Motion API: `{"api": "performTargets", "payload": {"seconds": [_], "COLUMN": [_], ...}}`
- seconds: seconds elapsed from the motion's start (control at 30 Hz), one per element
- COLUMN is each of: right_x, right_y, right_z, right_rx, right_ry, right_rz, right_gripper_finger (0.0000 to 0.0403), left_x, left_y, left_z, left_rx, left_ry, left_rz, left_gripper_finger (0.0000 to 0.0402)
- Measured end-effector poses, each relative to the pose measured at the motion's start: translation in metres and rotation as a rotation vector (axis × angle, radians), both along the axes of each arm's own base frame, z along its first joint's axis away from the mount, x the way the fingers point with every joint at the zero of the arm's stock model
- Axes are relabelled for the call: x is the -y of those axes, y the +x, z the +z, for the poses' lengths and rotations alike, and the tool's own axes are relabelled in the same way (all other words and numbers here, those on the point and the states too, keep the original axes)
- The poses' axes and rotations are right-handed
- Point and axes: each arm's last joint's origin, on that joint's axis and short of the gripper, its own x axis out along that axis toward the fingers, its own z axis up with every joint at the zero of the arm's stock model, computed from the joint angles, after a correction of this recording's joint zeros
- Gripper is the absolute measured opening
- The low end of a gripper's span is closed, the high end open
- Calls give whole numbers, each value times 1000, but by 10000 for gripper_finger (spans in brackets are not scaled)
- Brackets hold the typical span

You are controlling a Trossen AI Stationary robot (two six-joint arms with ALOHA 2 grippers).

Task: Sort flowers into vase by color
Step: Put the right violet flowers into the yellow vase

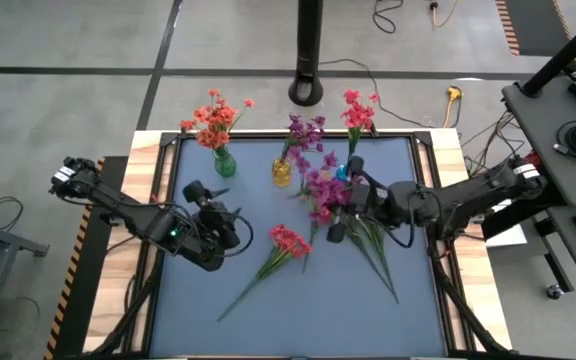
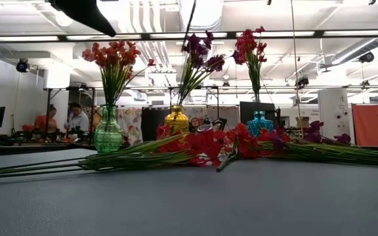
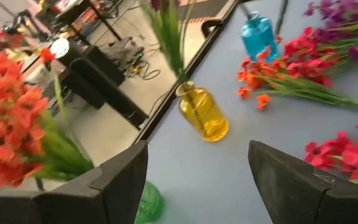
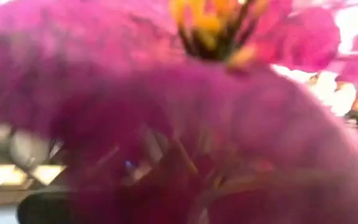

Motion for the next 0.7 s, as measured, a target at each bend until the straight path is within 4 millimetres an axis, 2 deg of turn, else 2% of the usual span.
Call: {"api": "performTargets", "payload": {"seconds": [0.13,0.3,0.7], "right_x": [23,48,85], "right_y": [4,26,65], "right_z": [-16,-35,-50], "right_rx": [84,30,-23], "right_ry": [19,24,14], "right_rz": [-76,-130,-251], "right_gripper_finger": [18,18,18], "left_x": [-4,-6,-7], "left_y": [-7,-12,-13], "left_z": [-4,-6,-10], "left_rx": [-42,-47,-69], "left_ry": [11,5,20], "left_rz": [30,59,60], "left_gripper_finger": [260,260,260]}}
